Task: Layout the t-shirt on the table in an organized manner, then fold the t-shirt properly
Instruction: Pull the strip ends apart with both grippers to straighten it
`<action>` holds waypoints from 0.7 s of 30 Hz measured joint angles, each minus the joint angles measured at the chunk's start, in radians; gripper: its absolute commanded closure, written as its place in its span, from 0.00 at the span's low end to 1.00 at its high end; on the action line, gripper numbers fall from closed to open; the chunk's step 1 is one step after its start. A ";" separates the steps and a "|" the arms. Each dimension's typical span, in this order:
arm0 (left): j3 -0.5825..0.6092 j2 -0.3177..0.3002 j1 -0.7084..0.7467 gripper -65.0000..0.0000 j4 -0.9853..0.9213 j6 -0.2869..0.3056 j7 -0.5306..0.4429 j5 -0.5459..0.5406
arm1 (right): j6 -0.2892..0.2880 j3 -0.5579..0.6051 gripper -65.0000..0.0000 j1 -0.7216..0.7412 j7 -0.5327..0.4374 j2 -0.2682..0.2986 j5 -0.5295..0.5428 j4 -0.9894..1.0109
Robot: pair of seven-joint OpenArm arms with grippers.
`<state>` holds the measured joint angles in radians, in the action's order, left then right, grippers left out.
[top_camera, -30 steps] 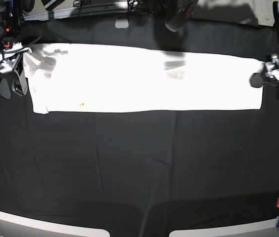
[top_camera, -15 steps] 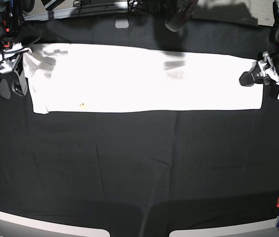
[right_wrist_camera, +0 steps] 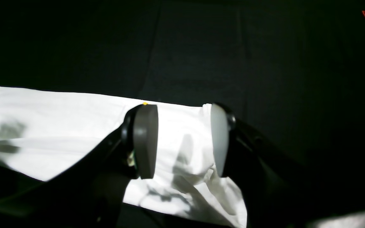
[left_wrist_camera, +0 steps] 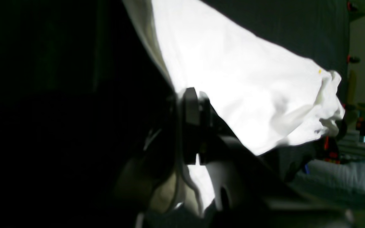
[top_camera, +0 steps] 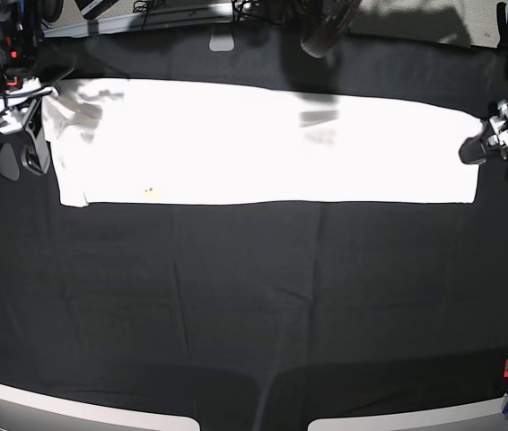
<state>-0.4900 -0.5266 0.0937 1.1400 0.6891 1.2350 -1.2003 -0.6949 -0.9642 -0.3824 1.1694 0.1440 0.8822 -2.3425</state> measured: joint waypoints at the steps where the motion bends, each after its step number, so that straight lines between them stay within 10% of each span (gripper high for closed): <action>1: 0.000 0.000 0.000 1.00 0.000 0.000 0.000 0.000 | 0.000 0.000 0.60 0.000 0.000 0.000 0.000 0.000; 7: 0.000 0.000 0.000 0.70 0.000 0.000 0.000 0.000 | 0.000 0.000 0.60 0.000 0.000 0.000 0.000 0.000; 21: 0.000 0.037 0.000 0.70 0.000 0.000 -0.001 0.000 | 0.000 0.000 0.60 0.000 0.000 0.000 0.000 0.000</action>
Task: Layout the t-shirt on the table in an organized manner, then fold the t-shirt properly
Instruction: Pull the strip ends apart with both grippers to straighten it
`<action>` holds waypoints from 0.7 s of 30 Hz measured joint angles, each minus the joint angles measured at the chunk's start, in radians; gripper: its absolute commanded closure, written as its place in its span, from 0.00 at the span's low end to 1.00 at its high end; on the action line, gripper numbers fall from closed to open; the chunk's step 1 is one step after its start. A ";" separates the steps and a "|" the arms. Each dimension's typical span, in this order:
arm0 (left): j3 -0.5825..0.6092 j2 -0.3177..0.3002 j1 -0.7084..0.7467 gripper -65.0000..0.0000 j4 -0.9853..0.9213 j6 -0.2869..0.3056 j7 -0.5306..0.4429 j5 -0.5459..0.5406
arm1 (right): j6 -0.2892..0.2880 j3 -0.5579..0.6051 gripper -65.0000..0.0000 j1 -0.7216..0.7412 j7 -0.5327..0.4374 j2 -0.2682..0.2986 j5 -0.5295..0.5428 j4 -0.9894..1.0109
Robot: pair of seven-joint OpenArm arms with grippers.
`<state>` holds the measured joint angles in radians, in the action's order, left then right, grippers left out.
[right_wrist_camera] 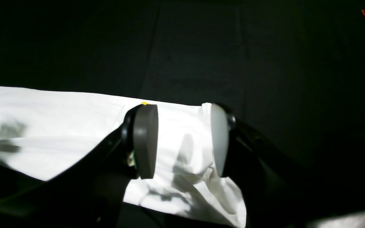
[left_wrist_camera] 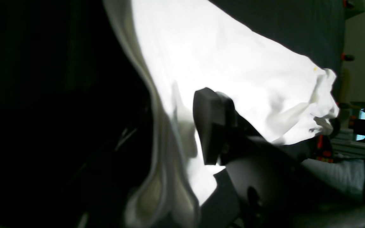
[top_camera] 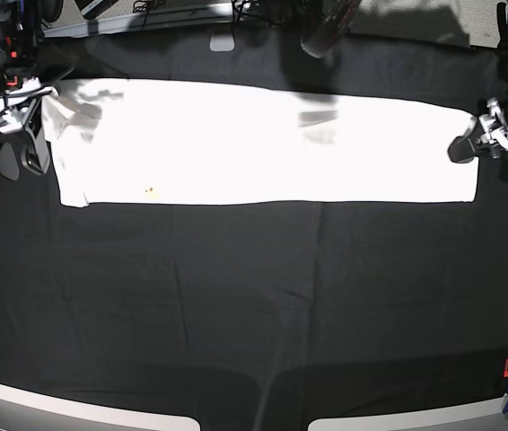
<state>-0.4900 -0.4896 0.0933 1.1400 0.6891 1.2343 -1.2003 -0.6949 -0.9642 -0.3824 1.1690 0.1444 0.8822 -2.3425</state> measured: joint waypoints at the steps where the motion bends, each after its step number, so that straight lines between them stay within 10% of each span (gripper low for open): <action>1: 0.000 0.003 0.000 0.70 0.000 0.000 0.000 0.000 | 0.000 0.000 0.60 0.000 0.000 0.000 0.000 0.000; 4: 0.000 0.000 0.000 0.72 0.000 0.000 -0.004 0.000 | 0.000 0.000 0.60 0.000 0.000 0.000 0.000 0.000; 8: 0.000 -0.014 0.000 1.00 0.000 0.000 -0.092 0.000 | 0.000 0.000 0.60 0.000 0.000 0.000 0.000 0.000; 21: 0.005 -0.082 -0.002 1.00 -0.001 -0.032 -0.250 0.239 | 0.000 0.000 0.60 0.000 0.000 0.000 0.000 0.000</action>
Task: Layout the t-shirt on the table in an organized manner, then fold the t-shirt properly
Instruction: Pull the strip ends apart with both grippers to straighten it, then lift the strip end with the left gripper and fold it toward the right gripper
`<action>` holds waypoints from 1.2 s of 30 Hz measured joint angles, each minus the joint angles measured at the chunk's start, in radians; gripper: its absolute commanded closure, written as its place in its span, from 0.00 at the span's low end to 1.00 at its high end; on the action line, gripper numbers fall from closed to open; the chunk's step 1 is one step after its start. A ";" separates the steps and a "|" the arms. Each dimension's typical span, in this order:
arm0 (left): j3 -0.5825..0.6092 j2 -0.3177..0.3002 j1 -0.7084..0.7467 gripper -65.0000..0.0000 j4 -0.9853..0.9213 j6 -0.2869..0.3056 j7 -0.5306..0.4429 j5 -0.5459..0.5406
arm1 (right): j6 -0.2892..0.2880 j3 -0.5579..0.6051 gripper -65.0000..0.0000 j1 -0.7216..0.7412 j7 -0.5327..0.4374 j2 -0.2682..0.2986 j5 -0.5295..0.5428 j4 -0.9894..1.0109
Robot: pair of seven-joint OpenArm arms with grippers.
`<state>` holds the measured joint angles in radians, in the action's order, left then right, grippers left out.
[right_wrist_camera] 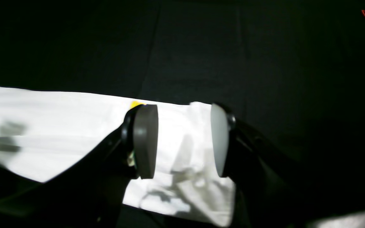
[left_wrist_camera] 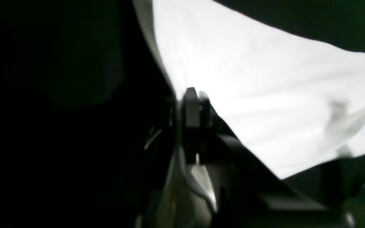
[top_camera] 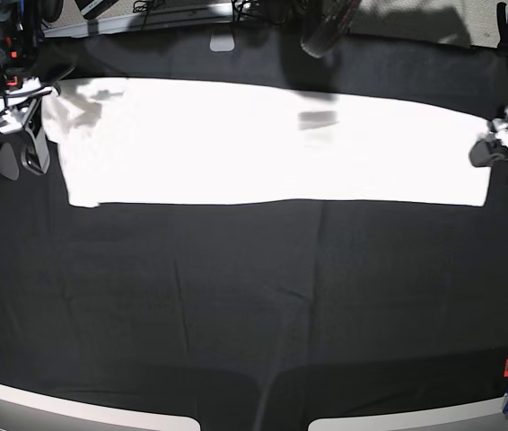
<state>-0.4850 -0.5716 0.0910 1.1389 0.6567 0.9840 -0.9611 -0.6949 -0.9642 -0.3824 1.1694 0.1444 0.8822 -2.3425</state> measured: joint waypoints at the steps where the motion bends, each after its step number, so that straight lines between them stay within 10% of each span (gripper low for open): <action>1: 0.000 -0.019 -0.002 1.00 0.005 -0.032 0.022 -0.002 | 0.000 0.000 0.60 0.000 0.000 0.000 0.000 0.000; 16: 0.000 0.119 0.111 1.00 0.684 -0.036 0.164 -0.056 | 0.000 0.000 0.60 0.000 0.000 0.008 0.004 0.000; 26: 0.283 0.341 0.119 1.00 0.689 -0.039 0.095 0.125 | 0.000 0.000 0.60 0.000 0.000 0.008 0.004 0.000; 36: 0.515 0.353 0.117 1.00 0.689 -0.040 0.040 0.285 | 0.000 0.000 0.60 0.000 0.000 0.008 0.004 0.000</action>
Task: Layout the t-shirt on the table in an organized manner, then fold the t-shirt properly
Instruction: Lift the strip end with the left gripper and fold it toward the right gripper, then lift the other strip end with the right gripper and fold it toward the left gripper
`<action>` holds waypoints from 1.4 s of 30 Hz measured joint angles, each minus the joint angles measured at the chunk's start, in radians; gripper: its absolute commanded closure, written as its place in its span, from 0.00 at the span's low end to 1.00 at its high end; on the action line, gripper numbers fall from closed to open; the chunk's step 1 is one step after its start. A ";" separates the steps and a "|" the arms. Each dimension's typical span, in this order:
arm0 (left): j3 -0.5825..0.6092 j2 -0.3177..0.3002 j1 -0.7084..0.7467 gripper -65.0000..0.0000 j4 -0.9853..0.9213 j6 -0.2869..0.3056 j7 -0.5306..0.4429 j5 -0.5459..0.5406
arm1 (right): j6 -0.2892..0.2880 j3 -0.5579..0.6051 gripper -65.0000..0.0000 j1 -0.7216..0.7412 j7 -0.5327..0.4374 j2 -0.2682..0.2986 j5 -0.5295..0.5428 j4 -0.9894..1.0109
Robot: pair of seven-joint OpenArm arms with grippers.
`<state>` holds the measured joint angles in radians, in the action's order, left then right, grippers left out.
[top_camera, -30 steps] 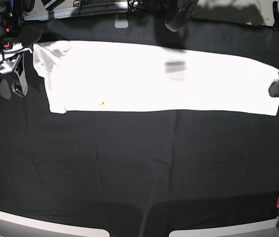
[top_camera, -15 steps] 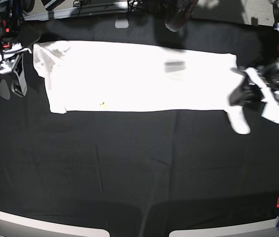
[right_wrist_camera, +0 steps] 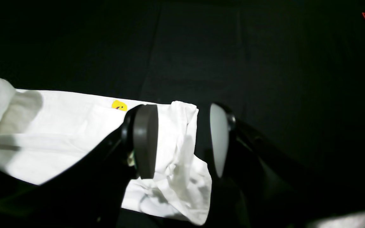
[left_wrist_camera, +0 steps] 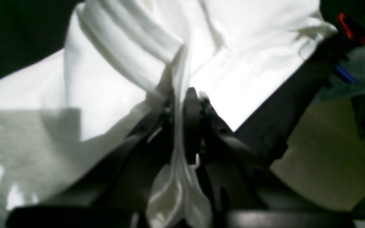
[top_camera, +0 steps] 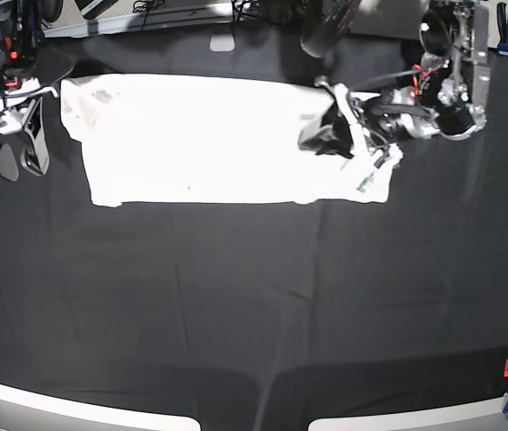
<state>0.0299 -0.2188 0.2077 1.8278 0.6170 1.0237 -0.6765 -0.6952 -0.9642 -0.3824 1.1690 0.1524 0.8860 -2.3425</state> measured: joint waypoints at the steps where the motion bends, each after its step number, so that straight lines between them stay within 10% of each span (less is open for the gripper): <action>1: 0.001 0.000 0.000 0.96 0.000 0.000 -0.002 0.001 | 0.000 0.000 0.60 0.000 0.000 0.000 0.000 0.000; 7: 0.000 0.000 0.000 0.66 0.000 -0.124 -0.125 0.001 | 0.000 0.000 0.41 0.000 0.000 0.000 0.042 0.000; 16: 0.000 0.000 -0.001 0.66 0.000 -0.123 -0.130 -0.014 | 0.000 -0.001 0.40 0.012 -0.098 -0.001 -0.216 0.000; 24: 0.000 0.000 -0.002 0.66 0.000 -0.123 -0.130 -0.014 | -0.006 -0.001 0.40 0.124 -0.137 0.027 -0.235 0.356; 29: 0.000 -0.001 -0.003 0.66 0.000 -0.123 -0.130 -0.014 | -0.003 0.001 0.40 0.190 -0.010 0.102 -0.024 0.625; 42: 0.000 0.000 -0.003 0.66 0.000 -0.123 -0.130 -0.014 | 0.003 0.124 0.40 0.203 -0.013 0.135 0.032 1.005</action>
<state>0.0299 -0.2192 0.2050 1.8278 0.4938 0.8940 -0.6903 -0.6918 -0.8406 -0.1795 1.1561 0.2878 0.9176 -1.3376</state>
